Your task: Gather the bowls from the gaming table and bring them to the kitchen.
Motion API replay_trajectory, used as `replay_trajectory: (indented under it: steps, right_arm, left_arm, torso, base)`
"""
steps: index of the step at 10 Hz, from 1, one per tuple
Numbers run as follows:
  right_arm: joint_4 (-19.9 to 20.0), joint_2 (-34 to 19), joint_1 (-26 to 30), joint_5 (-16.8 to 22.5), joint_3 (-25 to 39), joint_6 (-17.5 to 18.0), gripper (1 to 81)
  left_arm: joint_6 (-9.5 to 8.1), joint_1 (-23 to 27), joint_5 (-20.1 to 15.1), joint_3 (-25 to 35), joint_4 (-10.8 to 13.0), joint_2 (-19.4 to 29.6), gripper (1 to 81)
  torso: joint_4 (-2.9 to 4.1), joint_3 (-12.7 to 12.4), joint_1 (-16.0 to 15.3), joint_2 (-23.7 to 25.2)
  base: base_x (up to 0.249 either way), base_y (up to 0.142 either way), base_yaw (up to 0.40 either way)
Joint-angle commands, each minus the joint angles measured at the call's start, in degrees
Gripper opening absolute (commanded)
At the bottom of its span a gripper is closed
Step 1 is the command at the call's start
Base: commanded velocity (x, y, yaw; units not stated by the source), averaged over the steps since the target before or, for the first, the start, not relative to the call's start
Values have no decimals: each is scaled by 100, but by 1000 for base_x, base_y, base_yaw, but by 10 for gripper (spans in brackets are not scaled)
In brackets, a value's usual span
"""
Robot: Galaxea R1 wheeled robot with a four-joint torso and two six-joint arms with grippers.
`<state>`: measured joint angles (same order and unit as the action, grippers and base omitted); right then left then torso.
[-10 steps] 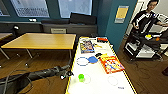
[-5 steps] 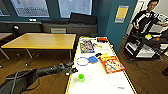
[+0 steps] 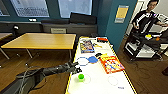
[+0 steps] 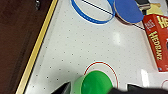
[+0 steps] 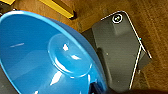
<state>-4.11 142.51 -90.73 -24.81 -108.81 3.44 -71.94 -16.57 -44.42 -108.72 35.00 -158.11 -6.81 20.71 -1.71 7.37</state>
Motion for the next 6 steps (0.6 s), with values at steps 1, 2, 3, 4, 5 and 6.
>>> replay_trajectory:
  steps: [1,2,3,4,5,6]
  right_arm:
    - [-160,-159,121,283,89,-10,10]
    - [-160,-150,138,336,89,-10,10]
    - [-169,-150,147,336,89,-10,10]
    - [-160,-132,156,336,81,-10,10]
    - [-152,-123,165,345,72,-10,10]
    - [-152,-115,174,345,72,-10,10]
  left_arm:
    - [-49,949,-383,-307,104,-256,811]
    - [-49,949,-392,-448,95,-327,811]
    - [-49,949,-513,-545,112,-414,811]
    - [-49,949,-603,-642,139,-520,811]
    - [-49,949,-629,-799,148,-668,811]
    - [-49,949,-629,-888,174,-783,811]
  torso:
    - [0,0,0,0]
    - [0,0,-2,0]
    - [0,0,-2,0]
    - [0,0,-2,0]
    - [0,0,-2,0]
    - [0,0,-2,0]
  base:
    - [0,0,0]
    - [0,0,0]
    - [0,0,0]
    - [0,0,0]
    - [0,0,0]
    - [0,0,0]
